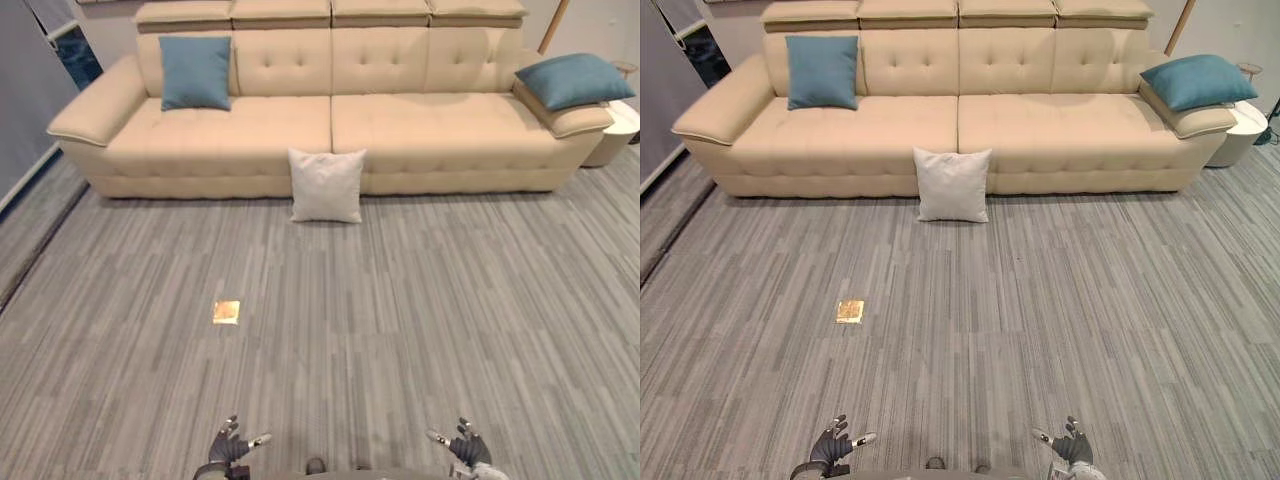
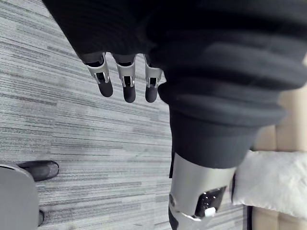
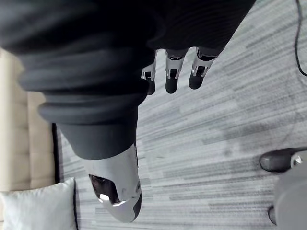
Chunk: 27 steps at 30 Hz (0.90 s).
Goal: Pick up cushions and gather them together orderly.
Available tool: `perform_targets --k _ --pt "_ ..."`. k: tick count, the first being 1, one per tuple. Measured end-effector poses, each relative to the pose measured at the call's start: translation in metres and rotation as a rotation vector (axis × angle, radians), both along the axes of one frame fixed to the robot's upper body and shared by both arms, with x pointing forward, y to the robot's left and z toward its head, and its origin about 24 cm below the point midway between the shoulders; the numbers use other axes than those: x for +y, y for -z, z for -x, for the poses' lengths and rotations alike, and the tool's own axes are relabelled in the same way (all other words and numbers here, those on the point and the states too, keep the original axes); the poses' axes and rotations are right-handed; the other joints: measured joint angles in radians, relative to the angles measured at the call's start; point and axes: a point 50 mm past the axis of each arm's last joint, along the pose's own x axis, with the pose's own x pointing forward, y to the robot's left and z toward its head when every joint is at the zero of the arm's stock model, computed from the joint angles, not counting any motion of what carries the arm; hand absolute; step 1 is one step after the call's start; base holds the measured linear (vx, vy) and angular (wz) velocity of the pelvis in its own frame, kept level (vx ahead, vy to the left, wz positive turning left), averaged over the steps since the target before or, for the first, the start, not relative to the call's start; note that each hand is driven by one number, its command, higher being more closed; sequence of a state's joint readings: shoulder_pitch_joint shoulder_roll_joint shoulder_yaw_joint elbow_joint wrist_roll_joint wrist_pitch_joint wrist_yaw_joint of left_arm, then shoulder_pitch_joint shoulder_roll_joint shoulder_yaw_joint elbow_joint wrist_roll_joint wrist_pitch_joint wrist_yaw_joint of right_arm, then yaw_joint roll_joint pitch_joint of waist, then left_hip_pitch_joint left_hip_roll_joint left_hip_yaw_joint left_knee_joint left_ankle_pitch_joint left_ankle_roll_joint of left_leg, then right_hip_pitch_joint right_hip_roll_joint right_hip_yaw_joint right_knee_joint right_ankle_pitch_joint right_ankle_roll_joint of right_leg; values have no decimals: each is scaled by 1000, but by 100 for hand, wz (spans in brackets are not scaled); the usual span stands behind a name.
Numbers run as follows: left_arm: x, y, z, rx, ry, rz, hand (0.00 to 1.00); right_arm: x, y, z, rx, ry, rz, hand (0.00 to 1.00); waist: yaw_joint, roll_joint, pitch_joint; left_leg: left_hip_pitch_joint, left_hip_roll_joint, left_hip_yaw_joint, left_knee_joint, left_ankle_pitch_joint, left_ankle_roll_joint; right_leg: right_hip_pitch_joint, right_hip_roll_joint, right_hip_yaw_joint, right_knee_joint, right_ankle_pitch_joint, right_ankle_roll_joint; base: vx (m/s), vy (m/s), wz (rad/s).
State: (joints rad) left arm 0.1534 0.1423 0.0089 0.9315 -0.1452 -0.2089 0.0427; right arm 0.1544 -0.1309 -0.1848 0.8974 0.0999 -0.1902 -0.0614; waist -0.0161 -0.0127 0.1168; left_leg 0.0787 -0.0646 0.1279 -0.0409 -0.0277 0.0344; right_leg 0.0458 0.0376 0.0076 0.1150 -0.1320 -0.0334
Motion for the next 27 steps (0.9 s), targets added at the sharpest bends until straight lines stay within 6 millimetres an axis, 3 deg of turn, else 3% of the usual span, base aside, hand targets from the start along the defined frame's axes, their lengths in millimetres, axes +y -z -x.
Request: perform_targets --k 5,14,22,25,26,27 --pt "13 -12 -14 -90 11 -25 0 -17 -17 -18 -71 -86 98 0 -9 18 10 6 0 1 -12 -2 -4 3 0 1 -7 0 0 63 -3 -1" --pt "15 -14 -14 -102 0 -27 0 -19 -20 -21 -72 -128 124 0 -21 21 16 1 0 2 -10 -13 -13 1 -1 2 -13 -1 1 -4 -1 -1" --pt "13 -24 -23 -175 -12 -18 0 -23 -31 -40 -134 -142 151 0 -13 43 40 -158 23 62 186 -129 18 -103 6 51 33 -15 22 -26 22 -21" --pt "13 -34 -33 -241 -20 -11 0 -23 -33 -44 -144 -133 158 0 -7 46 58 -195 26 74 268 -200 32 -169 -1 57 176 -90 100 75 68 -17" --pt "13 -36 -35 -254 -17 -10 0 -23 -33 -44 -149 -126 155 0 -7 50 64 -185 23 72 282 -225 41 -227 -4 43 317 -114 134 121 67 -10" --pt "13 -36 -36 -257 -16 -11 0 -22 -33 -44 -150 -124 153 0 -7 52 65 -178 21 66 289 -234 47 -264 -5 36 408 -115 136 128 55 3"
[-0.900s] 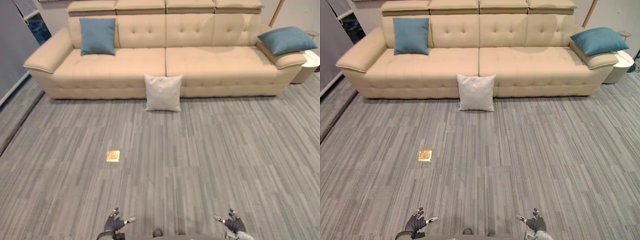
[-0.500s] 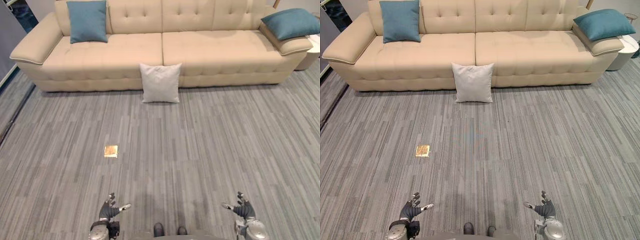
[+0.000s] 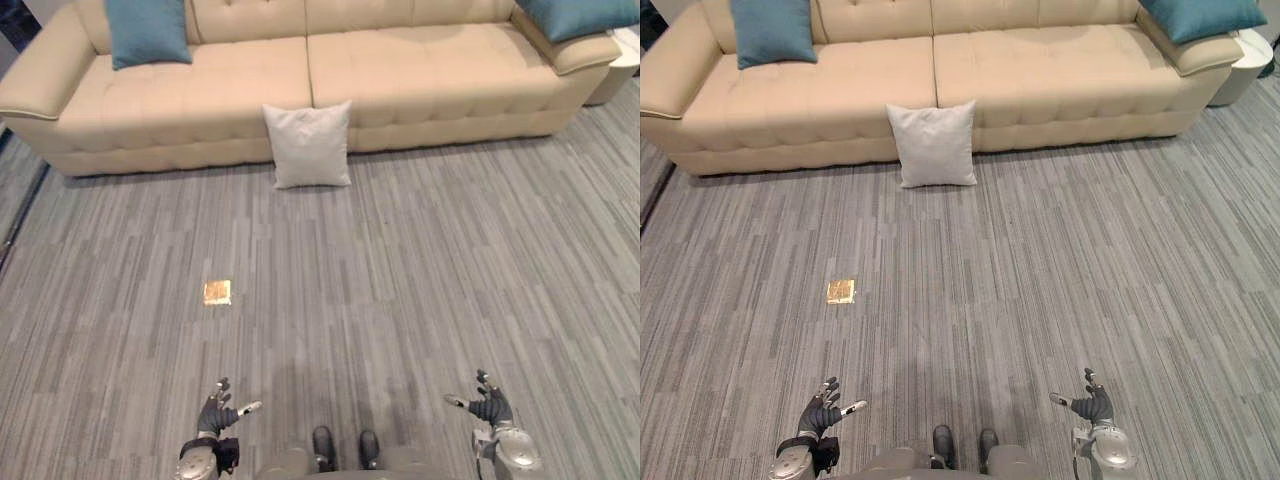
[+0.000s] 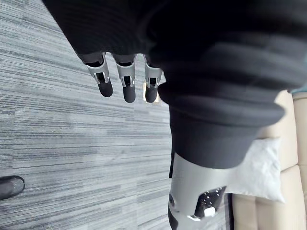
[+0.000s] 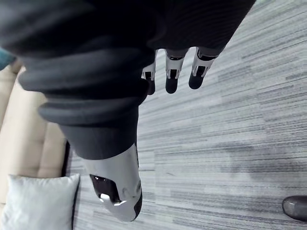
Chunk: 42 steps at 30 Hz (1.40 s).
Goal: Pick up cushions and gather them together orderly.
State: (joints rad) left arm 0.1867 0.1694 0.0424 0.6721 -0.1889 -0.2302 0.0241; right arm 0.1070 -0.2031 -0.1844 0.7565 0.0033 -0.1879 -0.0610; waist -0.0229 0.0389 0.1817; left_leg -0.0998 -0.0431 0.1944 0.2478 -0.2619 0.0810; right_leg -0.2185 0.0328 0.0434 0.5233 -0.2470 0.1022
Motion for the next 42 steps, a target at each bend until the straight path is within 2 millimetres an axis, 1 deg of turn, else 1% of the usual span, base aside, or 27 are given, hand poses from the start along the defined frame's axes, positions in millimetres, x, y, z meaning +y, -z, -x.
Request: perform_targets --k 1,3,6,7,9,10,11,13,14,15,18,20,22,23,25,26,27,29,30,31,32,34,37,38,40,41,42 --pt "1 -2 -4 -7 7 -8 0 3 -2 -2 -14 -9 -4 0 -4 -5 19 34 -12 -11 6 -18 13 -72 -19 -28 183 -16 7 235 66 23" --pt "3 -3 -7 -14 7 -16 0 5 -2 -1 -19 -17 -11 0 -16 -11 28 82 -27 -27 11 -49 17 -135 -48 -59 265 -49 -21 269 69 23" --pt "4 -10 -21 -53 -1 -21 0 4 -6 -9 -43 -20 -12 0 -31 0 76 183 -19 -62 -32 -61 22 -221 -56 -103 142 -55 -24 432 33 39" --pt "2 -14 -30 -80 3 -21 0 4 -8 -14 -54 -26 -7 0 -43 9 90 215 -6 -87 -64 -62 16 -259 -53 -123 33 -9 -29 477 -24 69" --pt "2 -17 -36 -99 8 -27 0 5 -13 -18 -77 -33 -1 0 -55 3 96 262 -2 -118 -97 -71 -25 -284 -53 -126 -135 121 -52 557 -63 67" --pt "2 -16 -35 -97 4 -27 0 5 -13 -16 -78 -32 2 0 -60 -7 96 296 0 -127 -95 -87 -53 -285 -56 -124 -138 221 -86 659 -121 47" --pt "0 -13 -30 -83 -5 -16 0 4 -17 -22 -98 -35 9 0 -71 12 91 303 31 -141 -51 -92 -85 -290 -56 -151 -66 241 -133 772 -167 39" --pt "-2 -13 -31 -84 -4 -12 0 5 -23 -29 -133 -45 12 0 -71 13 90 255 47 -127 79 -39 -174 -271 -54 -161 -35 171 -144 648 -166 22" --pt "-4 -11 -30 -80 -13 0 0 6 -24 -30 -143 -50 13 0 -72 17 95 185 69 -112 276 38 -227 -206 -46 -172 -58 137 -156 659 -177 20" --pt "-7 -10 -28 -78 -24 13 0 10 -23 -30 -137 -61 7 0 -65 20 100 94 123 -98 524 89 -227 -105 -25 -179 -114 118 -169 642 -166 18" --pt "-15 -11 -31 -96 -22 40 0 23 -28 -29 -203 -27 -46 0 -19 -12 108 -77 215 5 792 25 -132 128 -5 -162 -244 84 -196 572 -136 3" --pt "-20 -11 -32 -107 -17 56 0 25 -33 -32 -240 -27 -55 0 2 -27 108 -194 228 54 728 5 -99 217 -19 -149 -307 57 -183 561 -46 -7" --pt "-22 -11 -32 -108 -15 61 0 24 -34 -33 -247 -23 -57 0 21 -30 109 -292 211 53 527 8 -102 275 -33 -139 -349 30 -165 494 33 -18" --pt "-24 -10 -31 -101 -15 67 0 22 -33 -33 -247 -5 -66 0 41 -33 109 -318 182 37 324 33 -130 305 -51 -121 -359 8 -148 512 84 -30" --pt "-25 -5 -23 -75 -23 75 0 18 -27 -31 -213 10 -63 0 44 -30 105 -320 152 -27 51 108 -164 356 -60 -90 -392 -33 -121 601 197 -54" --pt "-23 1 -15 -35 -31 72 0 18 -20 -28 -173 17 -69 0 49 -30 88 -326 139 -55 58 208 -149 381 -81 -59 -382 -78 -103 578 267 -67" --pt "-21 5 -10 -12 -37 69 0 20 -16 -25 -152 21 -77 0 52 -48 70 -332 123 -54 87 233 -132 380 -104 -42 -369 -98 -87 629 268 -81" --pt "-21 11 -1 36 -52 77 0 23 -7 -16 -109 35 -94 0 56 -81 40 -327 92 -3 221 154 -48 308 -165 6 -132 -112 -36 690 262 -69" --pt "-21 12 0 40 -50 78 0 24 -5 -14 -95 38 -100 0 56 -86 41 -301 86 12 236 121 -40 266 -178 15 -13 -90 4 699 296 -43" --pt "-20 12 0 44 -49 75 0 28 -2 -11 -79 42 -114 0 38 -93 44 -231 66 19 237 66 -21 173 -200 22 251 19 71 675 278 -26" --pt "-19 12 -1 44 -44 68 0 33 1 -7 -69 44 -128 0 29 -96 48 -138 51 25 221 19 -6 101 -204 25 460 37 53 776 286 -20" --pt "-19 11 -2 43 -43 65 0 36 3 -6 -55 29 -134 0 13 -84 54 -10 49 27 181 -15 4 38 -187 -2 558 -3 -1 660 172 -15" --pt "-14 7 -12 18 -35 46 0 38 1 -11 -67 12 -135 0 -4 -54 63 171 64 26 48 -16 5 -100 -150 -145 385 -57 -51 497 66 6" --pt "-13 5 -16 9 -35 46 0 37 1 -12 -66 12 -133 0 -15 -49 65 204 72 22 25 -16 5 -144 -135 -177 222 -47 -49 694 16 36" --pt "-10 4 -21 5 -33 37 0 33 3 -10 -52 15 -122 0 -25 -54 66 249 81 -6 8 -28 -24 -184 -105 -181 -29 43 -65 601 -54 48" --pt "-9 4 -21 6 -33 33 0 29 5 -3 -32 20 -112 0 -26 -66 62 287 79 -14 0 -49 -84 -179 -89 -173 -207 175 -79 783 -162 56" --pt "-12 8 -17 29 -34 41 0 24 8 6 -6 30 -97 0 -32 -63 63 327 83 -46 6 -74 -129 -160 -86 -164 -238 359 -136 772 -144 42"
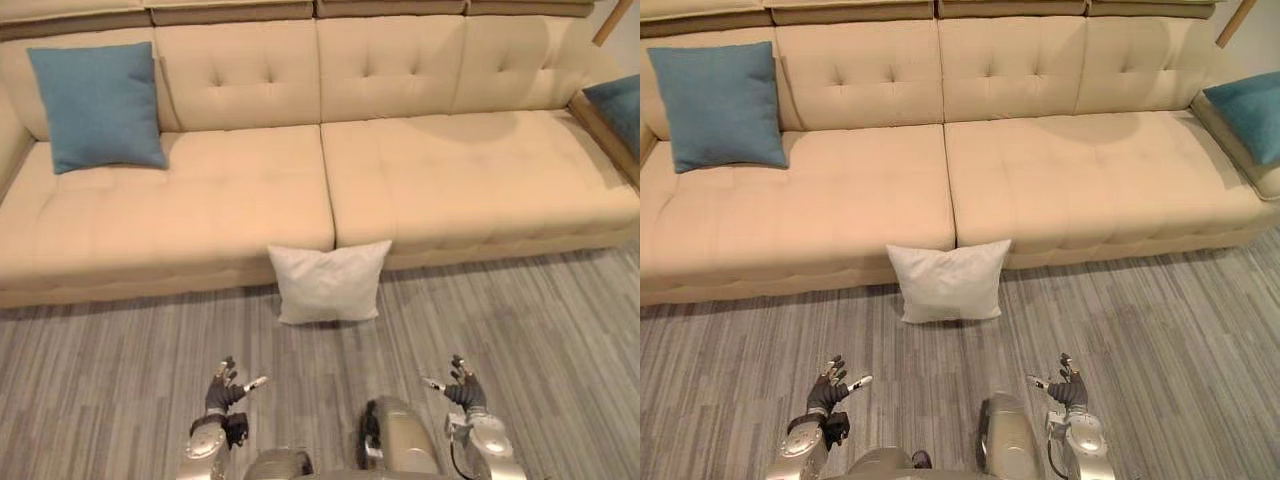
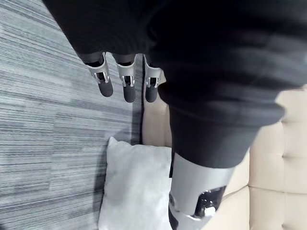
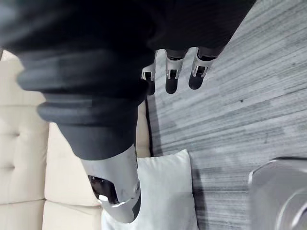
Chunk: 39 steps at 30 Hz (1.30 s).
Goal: Pick up cushions and gather them together orderly.
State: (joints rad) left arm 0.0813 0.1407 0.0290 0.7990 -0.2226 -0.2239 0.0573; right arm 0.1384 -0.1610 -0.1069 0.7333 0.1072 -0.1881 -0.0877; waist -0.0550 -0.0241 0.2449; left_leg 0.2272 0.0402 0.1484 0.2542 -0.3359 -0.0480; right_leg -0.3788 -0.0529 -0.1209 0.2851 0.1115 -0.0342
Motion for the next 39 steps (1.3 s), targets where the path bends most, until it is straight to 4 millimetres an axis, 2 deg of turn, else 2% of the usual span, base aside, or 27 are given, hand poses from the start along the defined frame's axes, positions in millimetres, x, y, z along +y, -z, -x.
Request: perform_targets --k 1,2,3,4,5,6,7,8,9,10,12,13,14,16,19,22,24,25,27,28,30,32,35,37,39 --pt "-2 0 -1 -1 0 5 0 -1 0 -1 -1 1 4 0 0 8 0 3 6 -4 4 -3 -4 1 4 -6 12 -8 0 748 -153 22" --pt "-6 2 -1 7 1 18 0 -5 -4 -8 -18 14 8 0 7 36 -3 -22 39 -19 78 58 -103 -1 12 -25 71 -60 -17 567 -114 2" --pt "-8 2 -2 3 -3 26 0 -6 -5 -8 -27 15 11 0 4 39 -2 -49 37 -33 175 134 -114 35 10 -33 80 -105 -19 451 -111 9" --pt "-9 2 -2 3 -9 31 0 -6 -6 -8 -32 11 12 0 4 39 -1 -77 45 -35 263 186 -107 65 8 -38 73 -125 -21 557 -159 28" --pt "-12 3 -2 0 -16 43 0 -5 -8 -7 -41 10 12 0 7 37 3 -149 85 -32 459 217 -119 144 8 -46 41 -160 -26 521 -145 26" --pt "-15 2 -3 -9 -16 50 0 -3 -10 -8 -58 13 6 0 18 38 3 -217 131 6 596 165 -80 208 18 -50 15 -172 -32 601 -160 22" --pt "-17 2 -3 -12 -16 55 0 -1 -12 -11 -76 14 3 0 21 34 3 -250 147 23 629 147 -62 233 19 -52 3 -174 -36 421 -82 1" --pt "-21 1 -5 -24 -15 67 0 0 -18 -16 -113 12 4 0 29 28 6 -306 162 57 629 126 -38 276 16 -45 -23 -177 -36 301 -47 -9" --pt "-23 0 -6 -33 -16 73 0 -1 -20 -19 -130 12 6 0 37 28 6 -333 167 70 607 113 -35 288 15 -41 -32 -179 -35 340 -22 -31" --pt "-25 -2 -8 -45 -22 81 0 0 -24 -23 -153 15 5 0 49 30 5 -380 169 81 527 108 -37 295 12 -33 -33 -187 -27 299 28 -41" --pt "-27 -2 -7 -45 -23 87 0 -1 -24 -23 -159 32 3 0 49 34 5 -403 153 87 315 122 -46 303 3 -20 -10 -229 1 294 97 -34" --pt "-31 0 -5 -39 -25 99 0 -6 -26 -21 -161 51 20 0 41 70 4 -397 154 84 130 241 -46 295 19 -12 44 -278 27 254 159 -25" --pt "-28 -1 -5 -40 -27 90 0 -4 -25 -20 -156 61 10 0 43 58 8 -385 148 95 128 209 -38 281 7 -1 87 -318 44 285 184 -15" --pt "-27 -3 -9 -52 -29 81 0 -3 -23 -15 -146 64 12 0 43 38 6 -387 110 106 110 202 -28 248 -34 15 124 -335 66 176 144 0" --pt "-23 -6 -14 -64 -25 67 0 0 -24 -19 -152 49 15 0 45 28 15 -414 84 128 112 187 -8 208 -56 41 140 -352 86 94 104 -8" --pt "-16 -15 -28 -110 -13 40 0 6 -32 -38 -204 36 11 0 49 27 46 -481 91 136 163 164 6 141 -63 55 175 -352 86 34 82 -9" --pt "-14 -30 -52 -188 -3 23 0 7 -45 -59 -266 36 19 0 70 25 99 -553 104 140 228 145 12 58 -62 70 245 -353 87 -47 54 -12" --pt "-15 -34 -58 -207 -5 23 0 8 -48 -64 -280 36 21 0 71 25 110 -573 105 140 240 144 14 35 -64 71 260 -353 88 -72 27 -6" --pt "-16 -52 -83 -294 -17 38 0 9 -53 -84 -288 63 20 0 72 26 159 -669 118 144 311 125 28 -67 -65 81 332 -360 87 -93 28 -6" --pt "-16 -55 -87 -308 -20 39 0 10 -56 -89 -301 52 25 0 72 26 172 -688 120 144 330 119 30 -86 -65 87 348 -365 88 -117 32 -13" --pt "-18 -72 -108 -373 -34 55 0 17 -77 -114 -387 0 42 0 68 28 202 -801 137 145 422 85 42 -202 -64 103 432 -392 91 -143 27 -15" --pt "-21 -80 -117 -404 -30 62 0 23 -88 -126 -429 -16 45 0 67 30 209 -849 142 145 453 78 46 -251 -63 110 463 -398 94 -126 14 -8" --pt "-35 -110 -147 -519 -28 98 0 47 -132 -169 -585 -82 43 0 71 31 245 -1002 166 135 537 69 57 -399 -50 122 527 -401 95 -167 -4 -9" --pt "-44 -120 -156 -553 -22 116 0 55 -147 -181 -635 -89 40 0 71 32 251 -1065 168 128 558 69 57 -461 -49 124 547 -401 95 -146 -17 -1" --pt "-50 -128 -162 -578 -27 136 0 47 -168 -191 -716 -2 47 0 68 32 273 -1105 169 124 576 69 58 -499 -49 125 561 -401 95 -118 -12 -2"
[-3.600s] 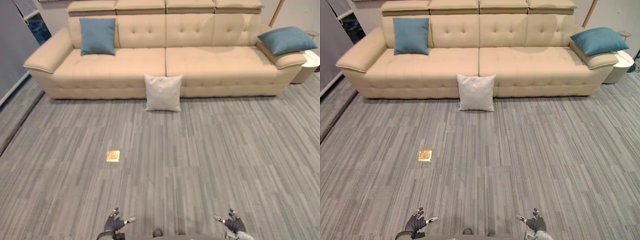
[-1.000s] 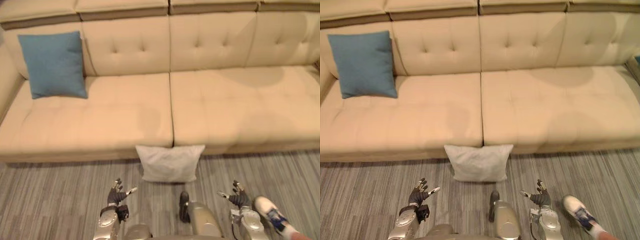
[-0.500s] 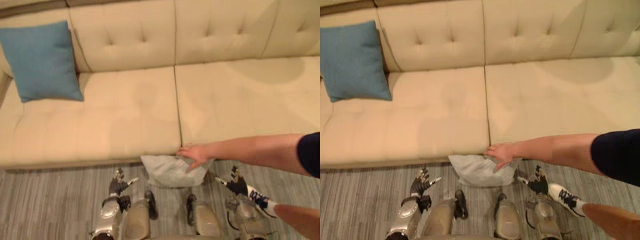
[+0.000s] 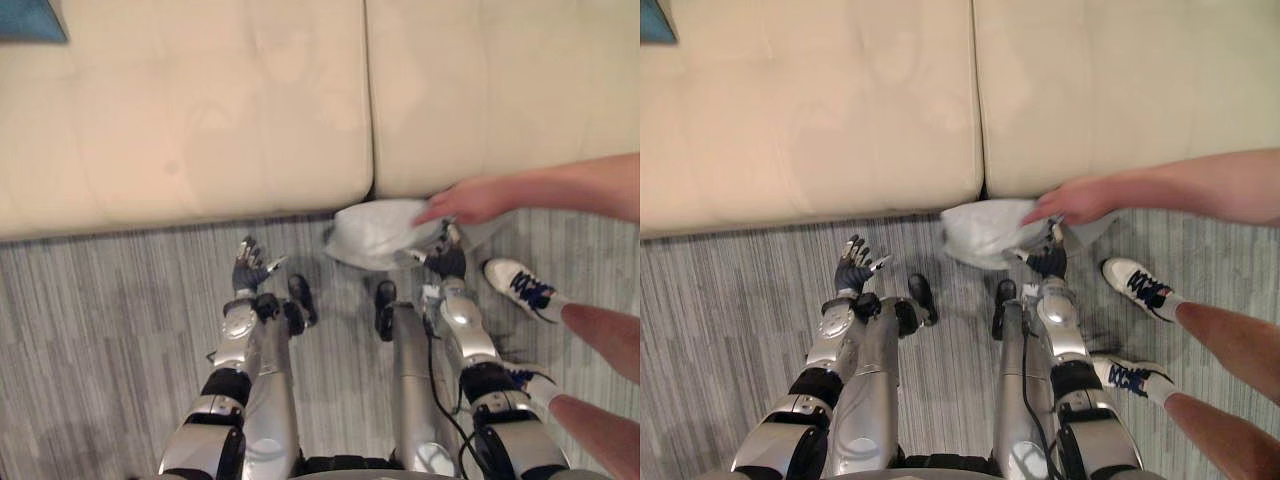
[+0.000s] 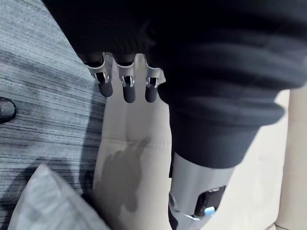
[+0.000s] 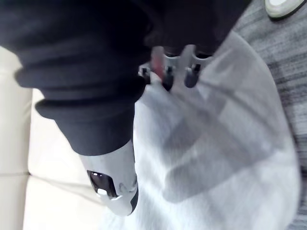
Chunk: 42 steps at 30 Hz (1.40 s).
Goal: Pick up cushions and gather them together orderly.
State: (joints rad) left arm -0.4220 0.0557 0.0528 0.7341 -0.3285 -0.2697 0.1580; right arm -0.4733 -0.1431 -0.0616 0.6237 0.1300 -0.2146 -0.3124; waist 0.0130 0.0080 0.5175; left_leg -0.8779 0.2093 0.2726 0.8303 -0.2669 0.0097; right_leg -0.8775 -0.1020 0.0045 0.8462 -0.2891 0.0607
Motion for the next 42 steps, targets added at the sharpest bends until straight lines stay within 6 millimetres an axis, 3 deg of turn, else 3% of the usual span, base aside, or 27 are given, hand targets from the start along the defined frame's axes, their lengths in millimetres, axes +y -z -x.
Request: perform_targets --k 2,4,11,16,20,24,29,34,37,40,42 --pt "-6 0 -1 -1 5 24 0 -21 -6 -1 -14 63 29 0 -1 0 2 -24 1 0 12 0 1 -26 0 5 12 1 1 -92 -3 -3" --pt "-8 1 0 5 -9 34 0 -30 1 3 21 85 39 0 0 0 2 -21 2 0 10 0 1 -25 2 6 12 1 0 -27 -22 -4" --pt "-10 -2 4 -18 -3 38 0 9 39 17 143 -47 -8 0 9 0 2 45 5 4 -40 22 -5 33 13 4 -25 13 -14 32 -59 -2" --pt "-12 14 22 21 14 24 0 1 58 37 195 -33 -12 0 11 2 -16 161 -2 9 -100 28 -13 155 15 -4 -94 20 -13 44 -12 1" --pt "-7 50 57 149 33 3 0 -8 93 80 312 -30 -27 0 12 1 -78 328 -16 25 -191 37 -24 321 13 -6 -188 26 -9 78 4 -2" --pt "5 81 97 279 48 -46 0 -16 131 134 470 6 -65 0 7 -1 -194 496 -34 36 -318 58 -50 492 15 -18 -316 43 -9 128 -12 0" --pt "20 110 130 442 95 -125 0 -29 159 174 620 39 -95 0 -1 0 -286 648 -69 56 -486 119 -68 620 17 -10 -451 80 -8 109 -22 -7" --pt "37 122 152 528 117 -181 0 -52 172 201 721 88 -90 0 -28 12 -317 747 -66 69 -561 140 -79 727 48 4 -567 124 -13 70 -19 -14" --pt "41 125 160 553 106 -183 0 -56 172 203 721 100 -99 0 -21 7 -328 769 -52 81 -543 140 -79 735 71 72 -595 150 -14 16 -19 -62" --pt "40 126 161 557 96 -170 0 -60 170 202 716 98 -90 0 -7 7 -328 766 -53 -2 -509 136 -83 726 92 158 -612 186 -10 8 4 -94" --pt "35 126 159 550 96 -153 0 -62 168 200 705 101 -87 0 -3 15 -334 773 -50 -74 -501 93 -95 699 123 247 -630 219 0 -57 69 -130"
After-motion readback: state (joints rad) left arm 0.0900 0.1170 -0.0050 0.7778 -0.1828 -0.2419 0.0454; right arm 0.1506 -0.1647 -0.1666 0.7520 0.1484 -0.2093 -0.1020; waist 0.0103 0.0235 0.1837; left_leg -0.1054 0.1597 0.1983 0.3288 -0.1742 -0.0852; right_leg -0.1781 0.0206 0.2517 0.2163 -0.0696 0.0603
